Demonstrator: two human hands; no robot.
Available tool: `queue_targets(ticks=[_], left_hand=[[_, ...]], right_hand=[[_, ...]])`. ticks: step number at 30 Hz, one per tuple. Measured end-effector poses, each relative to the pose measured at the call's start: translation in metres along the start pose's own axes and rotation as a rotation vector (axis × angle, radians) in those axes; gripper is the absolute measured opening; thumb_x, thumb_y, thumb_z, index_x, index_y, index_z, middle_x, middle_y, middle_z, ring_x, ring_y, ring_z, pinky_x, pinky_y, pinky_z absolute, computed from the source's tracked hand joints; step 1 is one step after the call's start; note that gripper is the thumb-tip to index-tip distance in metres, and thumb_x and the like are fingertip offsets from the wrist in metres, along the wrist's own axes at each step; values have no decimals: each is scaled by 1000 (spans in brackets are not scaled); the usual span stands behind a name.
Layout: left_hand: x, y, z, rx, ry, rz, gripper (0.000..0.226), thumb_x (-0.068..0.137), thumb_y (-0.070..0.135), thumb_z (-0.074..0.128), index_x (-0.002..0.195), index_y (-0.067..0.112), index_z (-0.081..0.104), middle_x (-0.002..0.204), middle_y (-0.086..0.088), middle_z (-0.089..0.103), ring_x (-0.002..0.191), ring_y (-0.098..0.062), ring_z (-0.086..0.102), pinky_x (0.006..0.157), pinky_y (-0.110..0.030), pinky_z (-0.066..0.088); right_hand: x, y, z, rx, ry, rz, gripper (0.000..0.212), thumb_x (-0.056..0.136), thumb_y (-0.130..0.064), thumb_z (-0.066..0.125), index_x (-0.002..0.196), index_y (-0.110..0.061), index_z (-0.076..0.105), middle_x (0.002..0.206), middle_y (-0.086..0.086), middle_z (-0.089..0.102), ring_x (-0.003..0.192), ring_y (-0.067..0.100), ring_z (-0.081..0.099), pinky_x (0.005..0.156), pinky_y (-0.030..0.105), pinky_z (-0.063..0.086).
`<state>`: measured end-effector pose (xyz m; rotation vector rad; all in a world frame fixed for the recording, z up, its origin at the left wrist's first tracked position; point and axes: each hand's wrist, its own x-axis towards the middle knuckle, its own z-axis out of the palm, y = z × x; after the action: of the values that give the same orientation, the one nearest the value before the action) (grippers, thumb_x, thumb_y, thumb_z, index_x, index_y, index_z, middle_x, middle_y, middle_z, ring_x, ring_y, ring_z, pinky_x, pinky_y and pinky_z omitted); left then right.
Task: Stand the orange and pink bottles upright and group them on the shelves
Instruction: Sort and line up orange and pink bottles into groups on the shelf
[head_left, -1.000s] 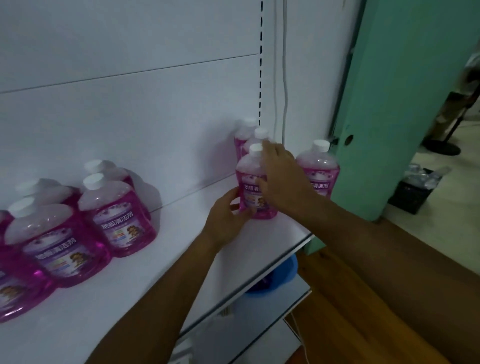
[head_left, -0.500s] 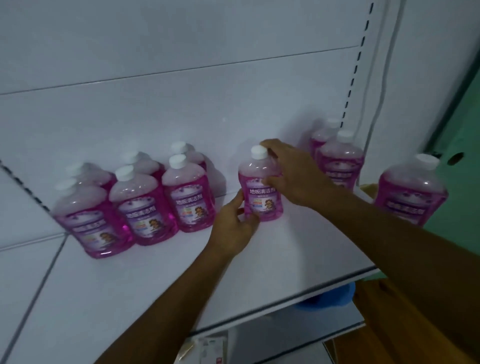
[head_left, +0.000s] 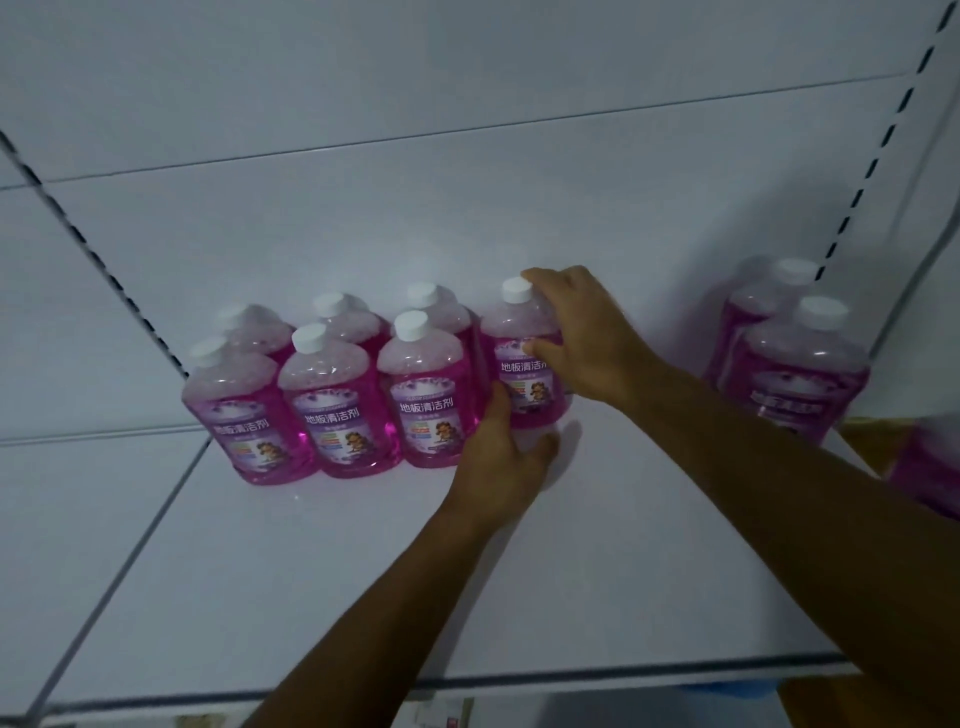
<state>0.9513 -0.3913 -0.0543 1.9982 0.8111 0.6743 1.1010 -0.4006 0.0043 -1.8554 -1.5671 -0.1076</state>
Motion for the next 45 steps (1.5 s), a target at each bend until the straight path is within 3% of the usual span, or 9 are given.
queue_targets(ticks=[9,15,19,23,29,33,36,41,45], left_hand=[[4,-4,0,-64,-43,-82,73,90,19,64,151,28,24,144,5,45,132,-16,42,112,-36,35],[-11,5,-2,-118,-213,-58,62,93,29,59,148,24,30,150,4,39,139,-18,35,110,-34,32],[-15,8,4,-126,-299,-61,61,93,34,60,147,21,34,148,0,43,132,-17,45,108,-33,39],[-11,17,29,-125,-400,-12,51,92,28,62,140,20,46,138,3,54,119,-11,54,102,-34,47],[-20,48,81,-109,-586,150,45,92,29,62,135,26,51,128,11,56,106,0,55,77,-8,40],[-30,68,111,-129,-671,175,53,90,23,65,139,18,47,132,4,55,111,-10,56,87,-21,43],[-36,79,123,-174,-694,171,56,90,19,65,141,15,44,131,3,52,108,-11,57,90,-26,43],[-39,82,129,-223,-726,267,27,91,13,62,111,31,60,111,18,61,100,-4,63,91,-28,47],[-36,76,128,-214,-731,294,29,90,15,62,116,28,64,114,15,64,99,-3,63,94,-33,50]], right_hand=[[3,-2,0,-140,14,35,68,85,-29,69,143,-24,35,130,4,49,121,25,46,92,44,48],[-19,-14,-5,-116,-55,54,91,81,-21,74,152,-20,18,145,6,43,127,26,46,98,42,45],[-48,-20,-22,-129,13,85,86,82,-27,74,151,-16,23,150,6,39,134,26,39,106,45,40],[-85,-24,-52,-259,57,155,73,88,-29,66,149,-18,27,152,1,36,138,21,33,108,35,34],[-135,-23,-111,-457,189,244,60,81,-24,70,135,-10,48,138,10,51,128,27,44,104,39,40],[-177,-11,-147,-556,312,366,59,83,-25,69,134,-5,48,139,15,48,132,30,40,109,38,32],[-200,-2,-162,-448,364,567,71,84,-32,69,143,-10,36,148,10,38,137,25,31,111,36,28],[-225,11,-162,-204,341,783,68,80,-30,76,134,-10,42,128,9,51,113,24,54,85,27,43],[-225,14,-157,-265,357,756,56,80,-26,76,126,-10,49,119,6,52,102,19,53,84,25,43]])
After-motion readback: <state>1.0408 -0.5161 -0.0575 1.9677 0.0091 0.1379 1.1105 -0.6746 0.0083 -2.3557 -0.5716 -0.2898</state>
